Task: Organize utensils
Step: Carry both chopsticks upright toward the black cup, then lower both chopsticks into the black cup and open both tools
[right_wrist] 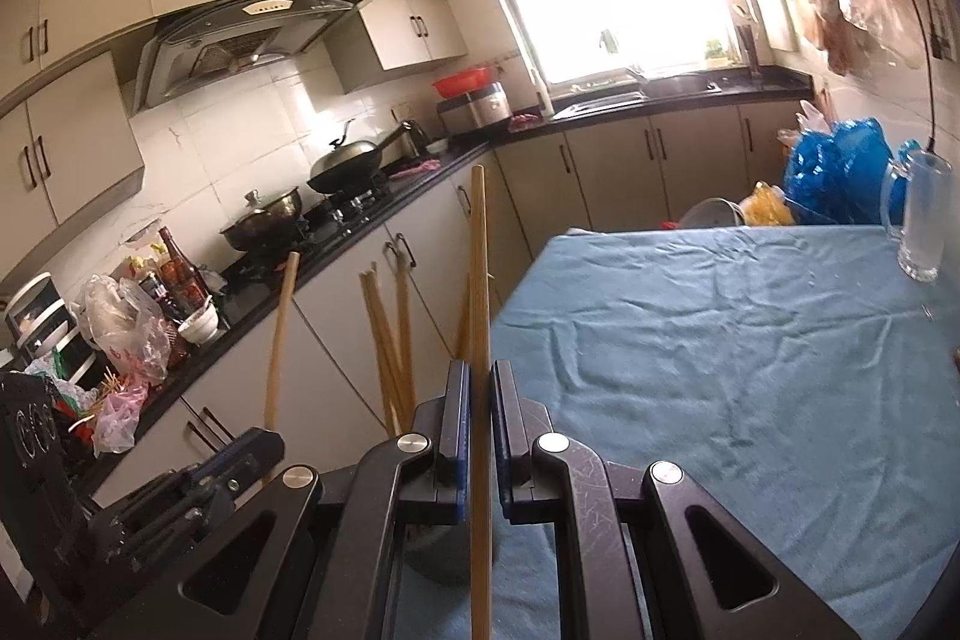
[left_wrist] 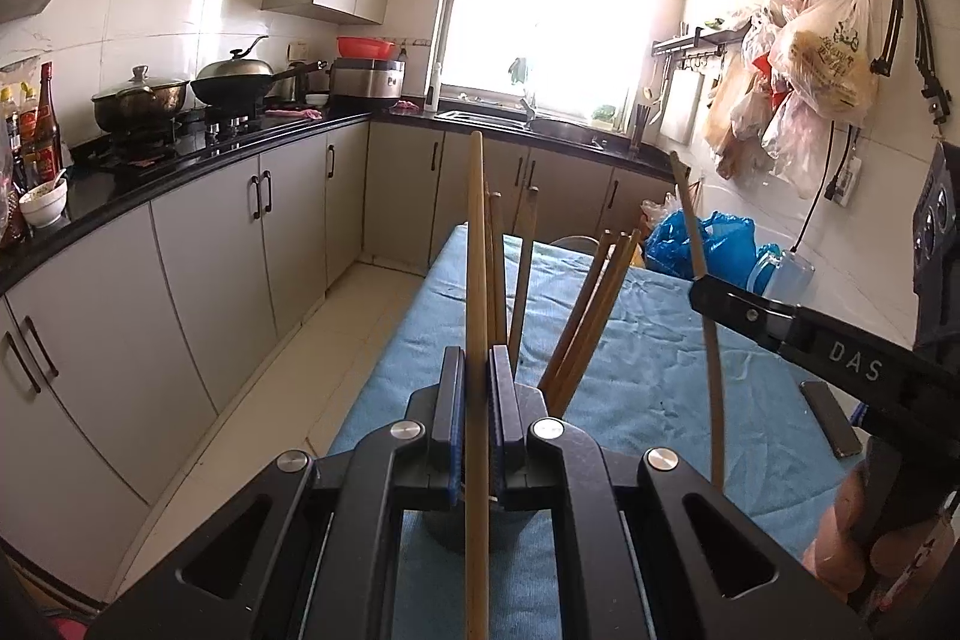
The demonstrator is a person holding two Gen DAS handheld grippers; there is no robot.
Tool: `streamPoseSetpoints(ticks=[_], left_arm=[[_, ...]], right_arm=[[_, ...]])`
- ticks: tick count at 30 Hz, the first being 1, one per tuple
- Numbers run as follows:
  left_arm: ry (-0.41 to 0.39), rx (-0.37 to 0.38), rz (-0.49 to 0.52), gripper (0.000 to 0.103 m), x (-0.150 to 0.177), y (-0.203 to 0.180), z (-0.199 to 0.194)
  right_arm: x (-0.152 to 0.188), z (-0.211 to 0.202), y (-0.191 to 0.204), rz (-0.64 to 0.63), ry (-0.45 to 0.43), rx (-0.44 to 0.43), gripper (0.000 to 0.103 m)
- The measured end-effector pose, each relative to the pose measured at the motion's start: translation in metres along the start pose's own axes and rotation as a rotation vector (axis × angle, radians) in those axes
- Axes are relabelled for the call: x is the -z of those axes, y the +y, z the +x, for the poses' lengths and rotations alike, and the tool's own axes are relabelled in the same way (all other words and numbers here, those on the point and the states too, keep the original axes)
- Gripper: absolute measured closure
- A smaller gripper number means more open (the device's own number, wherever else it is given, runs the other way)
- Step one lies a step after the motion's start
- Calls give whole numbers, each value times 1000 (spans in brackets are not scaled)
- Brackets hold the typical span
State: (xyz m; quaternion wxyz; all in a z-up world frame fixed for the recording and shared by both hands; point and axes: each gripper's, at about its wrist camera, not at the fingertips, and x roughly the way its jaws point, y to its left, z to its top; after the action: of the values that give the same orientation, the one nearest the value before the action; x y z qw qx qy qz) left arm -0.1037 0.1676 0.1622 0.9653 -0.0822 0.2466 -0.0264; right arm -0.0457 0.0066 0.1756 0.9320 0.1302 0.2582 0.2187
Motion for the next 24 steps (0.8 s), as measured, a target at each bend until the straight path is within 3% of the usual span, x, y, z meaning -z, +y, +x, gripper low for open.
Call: streamPoseSetpoints(ticks=[16, 24], left_arm=[[-14, 9, -22, 96, -21, 21, 18], [-16, 51, -58, 96, -31, 30, 32]], right_arm=[[-27, 21, 20, -8, -71, -65, 95], [-33, 30, 19, 13, -106, -94, 95]])
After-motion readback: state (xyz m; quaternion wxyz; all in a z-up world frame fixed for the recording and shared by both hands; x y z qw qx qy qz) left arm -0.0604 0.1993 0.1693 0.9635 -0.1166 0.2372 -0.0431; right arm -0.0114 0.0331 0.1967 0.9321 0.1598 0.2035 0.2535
